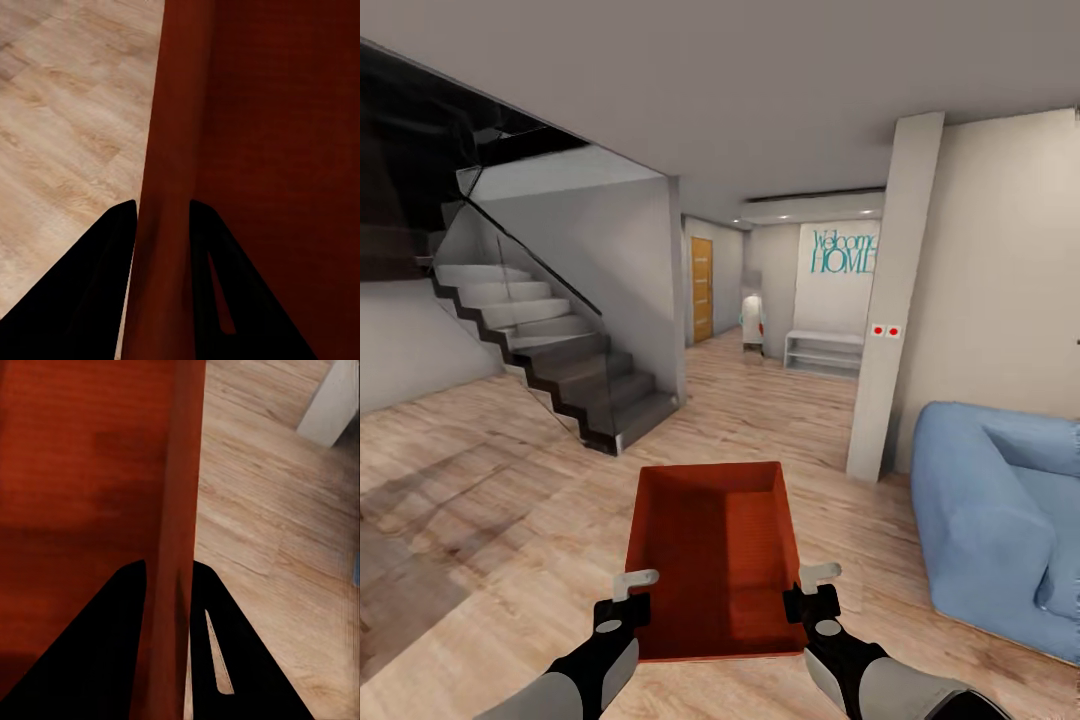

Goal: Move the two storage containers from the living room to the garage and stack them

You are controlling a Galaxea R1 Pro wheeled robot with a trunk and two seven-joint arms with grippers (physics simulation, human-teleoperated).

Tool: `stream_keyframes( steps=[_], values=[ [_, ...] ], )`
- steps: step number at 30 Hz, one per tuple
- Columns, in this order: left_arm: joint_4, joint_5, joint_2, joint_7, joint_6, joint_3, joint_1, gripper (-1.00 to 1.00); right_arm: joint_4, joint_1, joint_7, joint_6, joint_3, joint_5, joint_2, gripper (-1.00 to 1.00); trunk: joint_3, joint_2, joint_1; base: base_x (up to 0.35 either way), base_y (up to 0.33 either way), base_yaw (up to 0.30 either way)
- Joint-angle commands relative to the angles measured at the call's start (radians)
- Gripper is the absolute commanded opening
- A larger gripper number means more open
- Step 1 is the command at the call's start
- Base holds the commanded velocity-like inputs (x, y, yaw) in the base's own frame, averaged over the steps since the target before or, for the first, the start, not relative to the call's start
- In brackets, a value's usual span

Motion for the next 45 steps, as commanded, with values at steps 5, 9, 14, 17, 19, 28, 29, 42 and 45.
stream_keyframes(
  steps=[5, 9, 14, 17, 19, 28, 29, 42, 45],
  values=[
    [0.001, 0.001, 0.015, 0.031, -0.005, -0.006, 0.001, -1.0, -0.033, -0.001, -0.002, 0.001, -0.085, 0.004, 0.001, -1.0, -0.001, -0.001, 0.001, 0.321, 0.0, -0.262],
    [0.001, 0.001, 0.015, 0.031, -0.006, -0.006, 0.001, -1.0, -0.033, -0.001, -0.002, 0.001, -0.085, 0.004, 0.001, -1.0, -0.001, -0.001, 0.001, 0.321, 0.0, -0.262],
    [0.001, 0.001, 0.015, 0.031, -0.005, -0.006, 0.001, -1.0, -0.033, -0.001, -0.002, 0.001, -0.085, 0.004, 0.001, -1.0, -0.001, -0.001, 0.001, 0.321, 0.0, -0.256],
    [0.0, 0.001, 0.014, 0.031, -0.006, -0.006, 0.001, -1.0, -0.033, -0.001, -0.002, 0.001, -0.086, 0.004, 0.001, -1.0, -0.001, -0.001, 0.001, 0.321, 0.0, -0.078],
    [0.0, 0.001, 0.014, 0.031, -0.006, -0.006, 0.001, -1.0, -0.033, -0.001, -0.002, 0.001, -0.086, 0.004, 0.001, -1.0, -0.001, -0.001, 0.001, 0.321, 0.0, -0.023],
    [0.002, 0.001, 0.014, 0.031, -0.005, -0.006, 0.001, -1.0, -0.033, -0.001, -0.002, 0.001, -0.086, 0.004, 0.001, -1.0, -0.001, -0.001, 0.001, 0.321, 0.0, -0.002],
    [0.002, 0.001, 0.014, 0.031, -0.005, -0.006, 0.001, -1.0, -0.033, -0.001, -0.002, 0.001, -0.085, 0.004, 0.001, -1.0, -0.001, -0.001, 0.001, 0.321, 0.0, 0.0],
    [0.002, 0.001, 0.015, 0.03, -0.005, -0.006, 0.001, -1.0, -0.033, -0.001, -0.002, 0.001, -0.086, 0.004, 0.001, -1.0, -0.001, -0.001, 0.001, 0.321, 0.0, 0.0],
    [0.002, 0.001, 0.015, 0.031, -0.005, -0.006, 0.001, -1.0, -0.033, -0.001, -0.002, 0.001, -0.086, 0.004, 0.001, -1.0, -0.001, -0.001, 0.001, 0.321, 0.0, 0.0]
  ],
)
